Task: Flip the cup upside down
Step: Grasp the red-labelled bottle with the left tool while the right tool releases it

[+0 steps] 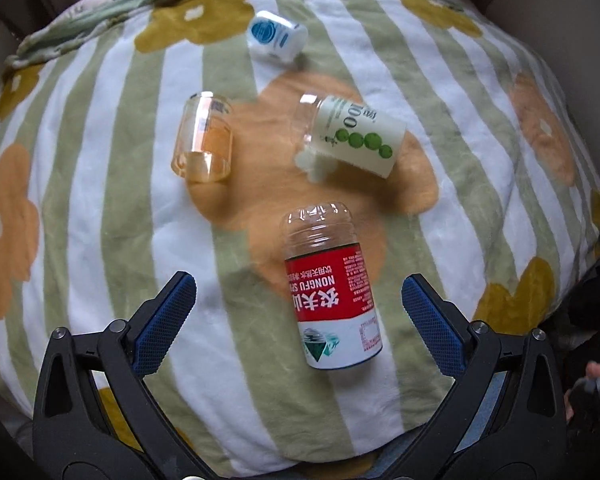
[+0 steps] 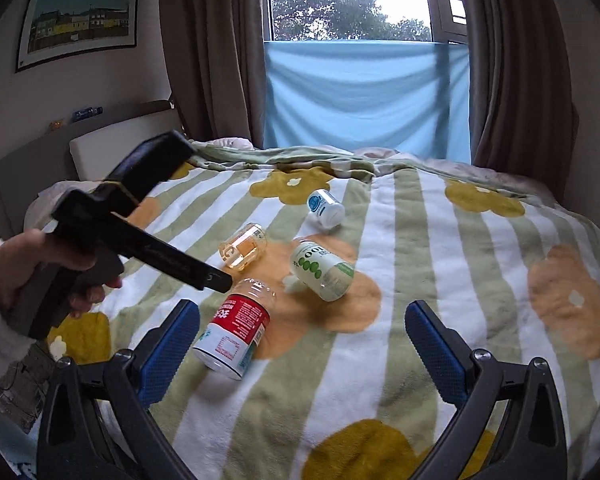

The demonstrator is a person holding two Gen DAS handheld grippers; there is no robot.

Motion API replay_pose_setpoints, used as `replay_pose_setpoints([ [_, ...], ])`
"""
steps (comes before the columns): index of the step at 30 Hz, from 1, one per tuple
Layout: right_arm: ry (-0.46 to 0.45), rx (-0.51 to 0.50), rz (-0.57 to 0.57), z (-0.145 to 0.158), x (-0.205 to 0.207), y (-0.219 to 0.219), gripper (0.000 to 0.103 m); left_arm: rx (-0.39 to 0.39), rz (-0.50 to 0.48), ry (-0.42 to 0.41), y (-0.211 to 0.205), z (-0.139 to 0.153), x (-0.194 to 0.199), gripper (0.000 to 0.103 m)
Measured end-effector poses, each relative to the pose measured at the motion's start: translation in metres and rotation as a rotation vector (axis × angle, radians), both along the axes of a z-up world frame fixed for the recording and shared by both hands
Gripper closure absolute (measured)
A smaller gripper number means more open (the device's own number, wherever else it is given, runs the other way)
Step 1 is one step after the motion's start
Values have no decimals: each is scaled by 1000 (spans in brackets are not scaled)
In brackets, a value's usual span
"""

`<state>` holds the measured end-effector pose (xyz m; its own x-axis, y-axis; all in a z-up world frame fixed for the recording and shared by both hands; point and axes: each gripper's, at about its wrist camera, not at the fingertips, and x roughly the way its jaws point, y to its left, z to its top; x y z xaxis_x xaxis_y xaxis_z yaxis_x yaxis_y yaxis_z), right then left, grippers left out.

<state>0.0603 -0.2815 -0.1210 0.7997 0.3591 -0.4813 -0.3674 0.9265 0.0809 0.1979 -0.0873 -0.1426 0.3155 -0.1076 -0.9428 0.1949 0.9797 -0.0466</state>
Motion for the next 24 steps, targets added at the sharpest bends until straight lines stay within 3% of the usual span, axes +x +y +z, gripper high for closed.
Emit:
replay_pose_setpoints([
  [4,10,72,31,-13,-2,-17,0,90,-7,115,-25,-28,25,7],
  [9,54,82,53,-28,0,-24,0,92,39,260,-39,-59,43,12],
  [12,70,114,60,-34,2,-29,0,97,66,298,-39,-71,46,22],
  [15,84,137,67,-38,4,-33,0,70,105,333,-33,-80,47,26],
  [18,89,138,75,-39,4,-34,0,49,118,357,-29,-86,48,40],
  [24,87,139,84,-38,3,-32,0,4,141,371,-27,-91,49,44],
])
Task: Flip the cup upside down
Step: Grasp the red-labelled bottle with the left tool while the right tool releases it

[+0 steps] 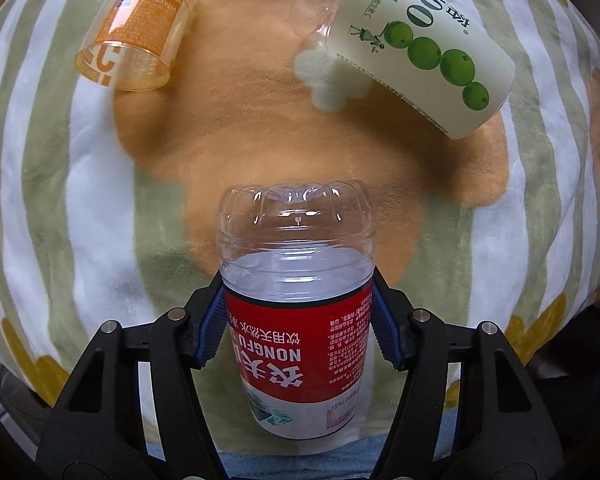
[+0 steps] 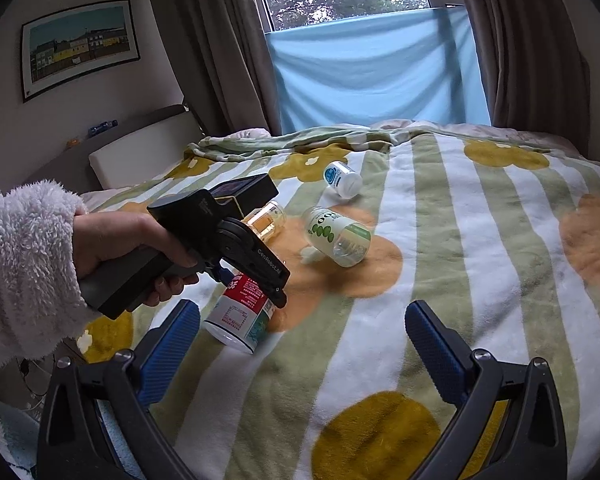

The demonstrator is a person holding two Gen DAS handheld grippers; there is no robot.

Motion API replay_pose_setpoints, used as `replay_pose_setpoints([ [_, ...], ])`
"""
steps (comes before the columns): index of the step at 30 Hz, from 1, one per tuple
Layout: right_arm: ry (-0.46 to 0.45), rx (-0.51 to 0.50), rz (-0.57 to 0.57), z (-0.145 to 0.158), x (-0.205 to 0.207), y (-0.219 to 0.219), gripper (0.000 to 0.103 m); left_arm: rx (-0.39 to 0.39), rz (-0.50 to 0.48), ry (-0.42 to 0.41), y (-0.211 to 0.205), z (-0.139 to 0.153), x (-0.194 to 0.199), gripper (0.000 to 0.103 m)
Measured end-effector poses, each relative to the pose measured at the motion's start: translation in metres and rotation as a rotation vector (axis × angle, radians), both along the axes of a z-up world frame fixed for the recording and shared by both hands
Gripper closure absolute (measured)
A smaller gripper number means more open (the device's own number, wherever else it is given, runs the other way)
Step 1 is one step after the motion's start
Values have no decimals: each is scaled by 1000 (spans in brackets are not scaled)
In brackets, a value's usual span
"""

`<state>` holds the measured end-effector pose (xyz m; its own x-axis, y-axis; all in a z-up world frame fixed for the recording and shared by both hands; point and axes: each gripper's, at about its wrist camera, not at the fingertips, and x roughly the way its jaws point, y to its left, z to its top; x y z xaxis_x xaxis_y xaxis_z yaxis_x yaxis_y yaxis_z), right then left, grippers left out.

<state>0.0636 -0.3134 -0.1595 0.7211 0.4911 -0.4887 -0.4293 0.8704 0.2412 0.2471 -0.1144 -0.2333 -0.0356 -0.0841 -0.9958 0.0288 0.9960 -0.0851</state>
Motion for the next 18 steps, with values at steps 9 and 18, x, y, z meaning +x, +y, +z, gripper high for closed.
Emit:
replay_pose_setpoints([
  [9,-4,-9,22,2,3,7,0,-42,-51,-137,3,38,-8,44],
  [18,-8,-22,60,7,13,15,0,-138,-32,-712,18,96,-53,44],
])
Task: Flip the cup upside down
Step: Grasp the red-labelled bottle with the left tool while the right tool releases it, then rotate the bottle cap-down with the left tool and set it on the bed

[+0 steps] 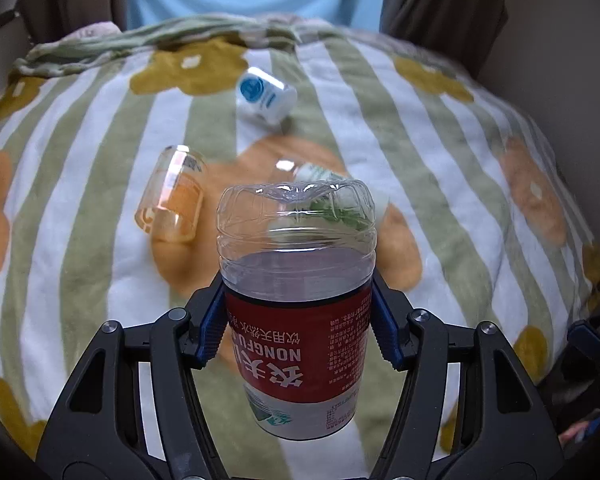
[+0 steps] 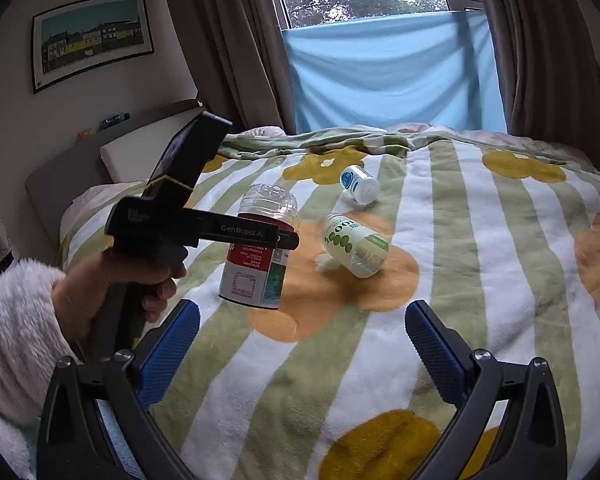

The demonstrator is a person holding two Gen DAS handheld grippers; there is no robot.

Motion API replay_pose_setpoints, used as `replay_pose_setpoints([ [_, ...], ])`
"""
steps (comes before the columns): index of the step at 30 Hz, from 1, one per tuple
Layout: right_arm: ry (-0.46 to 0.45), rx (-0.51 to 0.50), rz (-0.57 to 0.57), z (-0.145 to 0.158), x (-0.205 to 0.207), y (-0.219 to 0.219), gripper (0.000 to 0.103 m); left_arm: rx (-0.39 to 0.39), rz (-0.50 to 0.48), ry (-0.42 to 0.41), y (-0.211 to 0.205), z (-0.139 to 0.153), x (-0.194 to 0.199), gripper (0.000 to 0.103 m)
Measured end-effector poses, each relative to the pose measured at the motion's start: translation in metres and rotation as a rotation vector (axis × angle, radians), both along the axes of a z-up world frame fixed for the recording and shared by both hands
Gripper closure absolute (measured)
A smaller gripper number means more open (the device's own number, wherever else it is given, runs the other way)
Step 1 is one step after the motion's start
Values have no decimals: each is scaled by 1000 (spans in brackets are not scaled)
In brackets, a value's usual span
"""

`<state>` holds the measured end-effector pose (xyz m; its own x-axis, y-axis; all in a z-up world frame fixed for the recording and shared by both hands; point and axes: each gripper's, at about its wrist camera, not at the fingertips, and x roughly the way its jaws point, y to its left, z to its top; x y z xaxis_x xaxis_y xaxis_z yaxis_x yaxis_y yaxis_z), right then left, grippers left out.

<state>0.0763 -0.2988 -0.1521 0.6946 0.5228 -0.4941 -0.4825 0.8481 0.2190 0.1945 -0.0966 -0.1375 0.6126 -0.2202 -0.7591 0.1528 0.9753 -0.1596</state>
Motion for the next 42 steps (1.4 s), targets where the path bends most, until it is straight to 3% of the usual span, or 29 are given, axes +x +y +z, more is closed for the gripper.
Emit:
replay_pose_setpoints([
  [3,1,-29,6,2,-1,1,0,-14,55,-148,-1,-13,-2,44],
  [6,3,-60,-2,2,-3,-2,0,-33,60,-244,-7,-22,-11,44],
  [9,22,-62,-9,-3,-3,-8,0,-6,77,-269,-11,-31,-12,44],
  [17,35,-84,12,-7,3,-8,0,27,85,-190,-4,-59,-10,44],
  [29,39,-71,49,-11,3,1,0,16,29,7,3,-51,-10,44],
  [42,45,-69,43,-13,-1,-1,0,115,-6,97,-12,-49,-22,44],
])
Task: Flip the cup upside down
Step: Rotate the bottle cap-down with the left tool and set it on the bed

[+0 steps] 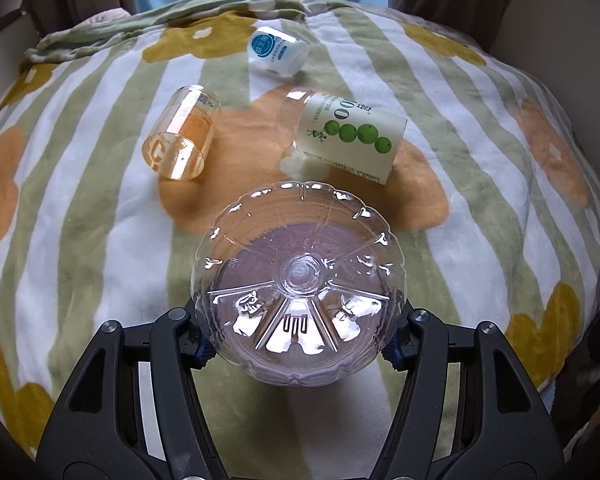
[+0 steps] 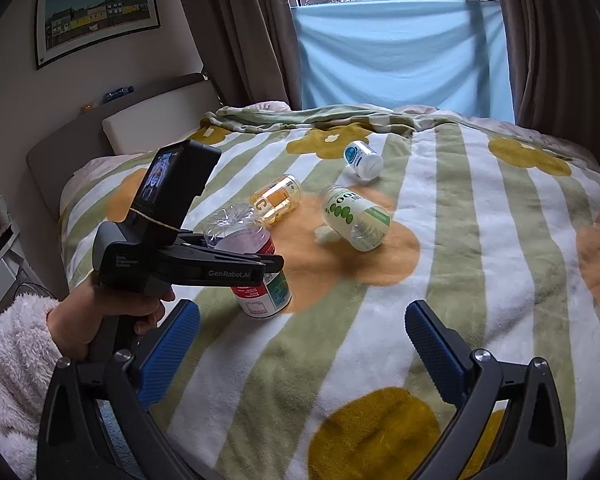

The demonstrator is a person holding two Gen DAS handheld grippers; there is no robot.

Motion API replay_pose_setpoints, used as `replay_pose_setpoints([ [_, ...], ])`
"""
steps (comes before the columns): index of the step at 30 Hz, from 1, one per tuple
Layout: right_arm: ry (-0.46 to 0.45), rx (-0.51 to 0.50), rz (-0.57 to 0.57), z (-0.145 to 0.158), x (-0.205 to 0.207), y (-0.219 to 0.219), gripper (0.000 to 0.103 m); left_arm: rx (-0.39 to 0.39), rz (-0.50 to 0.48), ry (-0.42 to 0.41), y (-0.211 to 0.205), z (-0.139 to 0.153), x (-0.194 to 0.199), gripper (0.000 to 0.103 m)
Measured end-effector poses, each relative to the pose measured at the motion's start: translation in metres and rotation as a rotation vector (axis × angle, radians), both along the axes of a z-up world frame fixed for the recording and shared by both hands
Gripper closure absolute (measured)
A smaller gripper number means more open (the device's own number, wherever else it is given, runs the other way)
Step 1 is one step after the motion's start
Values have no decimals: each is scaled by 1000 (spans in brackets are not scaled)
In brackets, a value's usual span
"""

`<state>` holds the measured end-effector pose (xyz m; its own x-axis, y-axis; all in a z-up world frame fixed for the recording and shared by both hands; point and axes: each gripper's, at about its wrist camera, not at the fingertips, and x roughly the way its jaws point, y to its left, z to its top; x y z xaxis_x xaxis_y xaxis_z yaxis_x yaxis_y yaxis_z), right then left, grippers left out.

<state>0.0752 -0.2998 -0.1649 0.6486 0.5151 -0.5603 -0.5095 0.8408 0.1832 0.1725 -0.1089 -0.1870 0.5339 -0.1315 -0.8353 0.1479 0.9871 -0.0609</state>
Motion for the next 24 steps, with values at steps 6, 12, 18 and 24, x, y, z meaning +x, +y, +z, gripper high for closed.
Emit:
replay_pose_setpoints([
  [6,-5,-2,-2,0,0,1,0,-27,-19,-26,1,9,-4,21],
  [12,-2,-7,-14,-1,-2,6,0,-3,-32,-72,1,17,-11,0],
  [18,-10,-20,-39,6,-5,17,0,-49,-24,-111,21,40,-28,0],
  [24,-92,-67,-146,33,-12,34,0,-77,26,-269,53,90,-66,0],
])
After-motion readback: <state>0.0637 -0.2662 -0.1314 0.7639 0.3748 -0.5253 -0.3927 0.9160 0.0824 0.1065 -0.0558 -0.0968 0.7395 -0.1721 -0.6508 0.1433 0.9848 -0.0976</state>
